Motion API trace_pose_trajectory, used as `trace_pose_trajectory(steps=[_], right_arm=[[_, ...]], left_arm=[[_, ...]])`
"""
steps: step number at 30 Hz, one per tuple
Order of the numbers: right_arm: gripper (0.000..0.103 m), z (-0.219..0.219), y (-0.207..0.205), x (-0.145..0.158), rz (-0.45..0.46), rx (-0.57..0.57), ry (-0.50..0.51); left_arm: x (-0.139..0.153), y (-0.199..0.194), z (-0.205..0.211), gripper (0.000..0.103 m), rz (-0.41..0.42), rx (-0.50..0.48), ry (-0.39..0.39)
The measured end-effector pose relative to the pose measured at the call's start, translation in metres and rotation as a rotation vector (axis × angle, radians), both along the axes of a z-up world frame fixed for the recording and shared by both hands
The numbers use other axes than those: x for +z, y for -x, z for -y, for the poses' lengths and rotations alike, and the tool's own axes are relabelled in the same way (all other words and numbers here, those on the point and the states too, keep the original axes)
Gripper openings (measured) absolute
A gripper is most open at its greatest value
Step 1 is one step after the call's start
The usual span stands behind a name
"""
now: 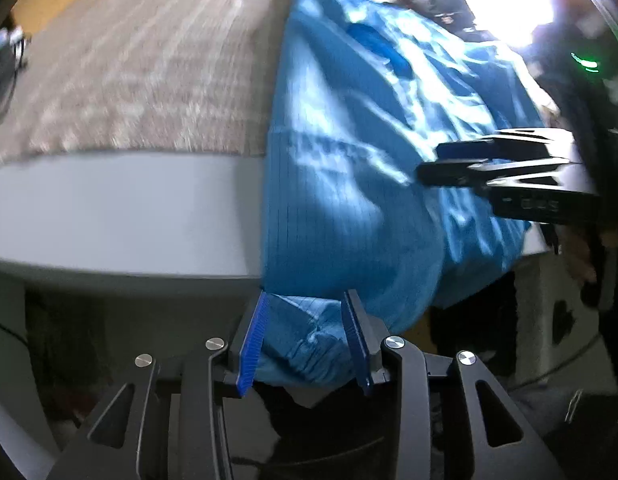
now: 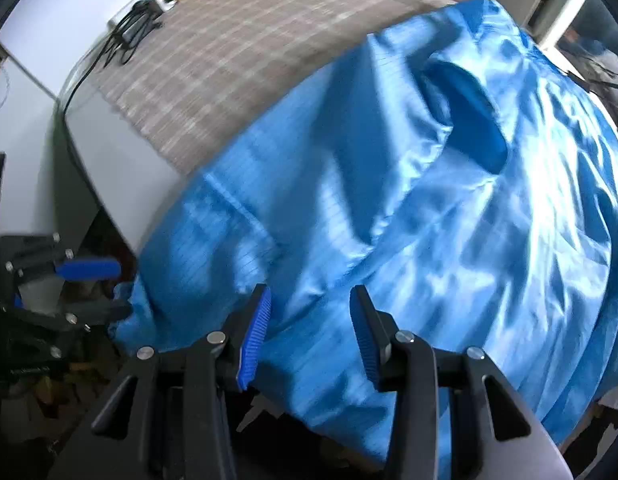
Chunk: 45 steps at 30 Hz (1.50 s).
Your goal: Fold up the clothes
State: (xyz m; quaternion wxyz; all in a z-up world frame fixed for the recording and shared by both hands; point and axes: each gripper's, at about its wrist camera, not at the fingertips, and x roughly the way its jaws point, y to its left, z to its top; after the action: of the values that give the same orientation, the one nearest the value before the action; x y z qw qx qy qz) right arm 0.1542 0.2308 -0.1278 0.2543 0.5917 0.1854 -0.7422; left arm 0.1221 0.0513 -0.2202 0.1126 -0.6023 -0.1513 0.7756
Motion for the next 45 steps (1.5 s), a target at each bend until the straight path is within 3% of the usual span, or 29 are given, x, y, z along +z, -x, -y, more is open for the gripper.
trace_pose_trajectory(steps=[4, 10, 15, 20, 27, 30, 33, 36, 39, 41, 43, 45], right_arm=[[0.041, -0.010, 0.002, -0.005, 0.001, -0.037, 0.003], [0.041, -0.016, 0.007, -0.020, 0.065, -0.078, 0.047], [0.041, -0.018, 0.017, -0.028, 0.136, -0.094, 0.101], [0.041, -0.017, 0.048, -0.010, 0.142, -0.088, 0.122], [0.040, -0.013, 0.053, -0.020, 0.122, -0.066, 0.056], [0.010, -0.017, 0.053, -0.023, 0.094, -0.045, 0.047], [0.006, -0.021, 0.054, -0.027, 0.067, -0.023, 0.038], [0.006, -0.026, 0.056, -0.027, 0.061, -0.014, 0.036], [0.006, -0.025, 0.052, -0.027, 0.046, -0.005, 0.031], [0.006, -0.026, 0.051, -0.026, 0.045, -0.009, 0.039], [0.006, -0.026, 0.051, -0.026, 0.046, -0.009, 0.037], [0.006, -0.027, 0.052, -0.026, 0.046, -0.008, 0.033]], left_arm=[[-0.018, -0.001, -0.003, 0.023, 0.076, 0.030, 0.032], [-0.014, -0.009, -0.002, 0.012, 0.091, 0.058, 0.036], [-0.007, -0.014, -0.009, 0.008, 0.076, 0.079, 0.058], [0.004, -0.023, -0.022, 0.005, 0.054, 0.112, 0.081], [0.014, -0.032, -0.020, 0.005, 0.023, 0.159, 0.118], [0.005, -0.045, -0.025, 0.005, 0.047, 0.200, 0.085], [-0.015, -0.073, -0.035, 0.005, 0.115, 0.176, 0.062], [-0.024, -0.095, -0.019, 0.007, 0.167, 0.210, 0.051], [-0.008, -0.086, 0.008, 0.010, 0.103, 0.261, 0.086], [0.002, -0.068, 0.018, 0.030, 0.046, 0.258, 0.086], [0.003, -0.052, 0.020, 0.038, 0.023, 0.245, 0.060], [-0.001, -0.039, 0.020, 0.038, 0.026, 0.240, 0.017]])
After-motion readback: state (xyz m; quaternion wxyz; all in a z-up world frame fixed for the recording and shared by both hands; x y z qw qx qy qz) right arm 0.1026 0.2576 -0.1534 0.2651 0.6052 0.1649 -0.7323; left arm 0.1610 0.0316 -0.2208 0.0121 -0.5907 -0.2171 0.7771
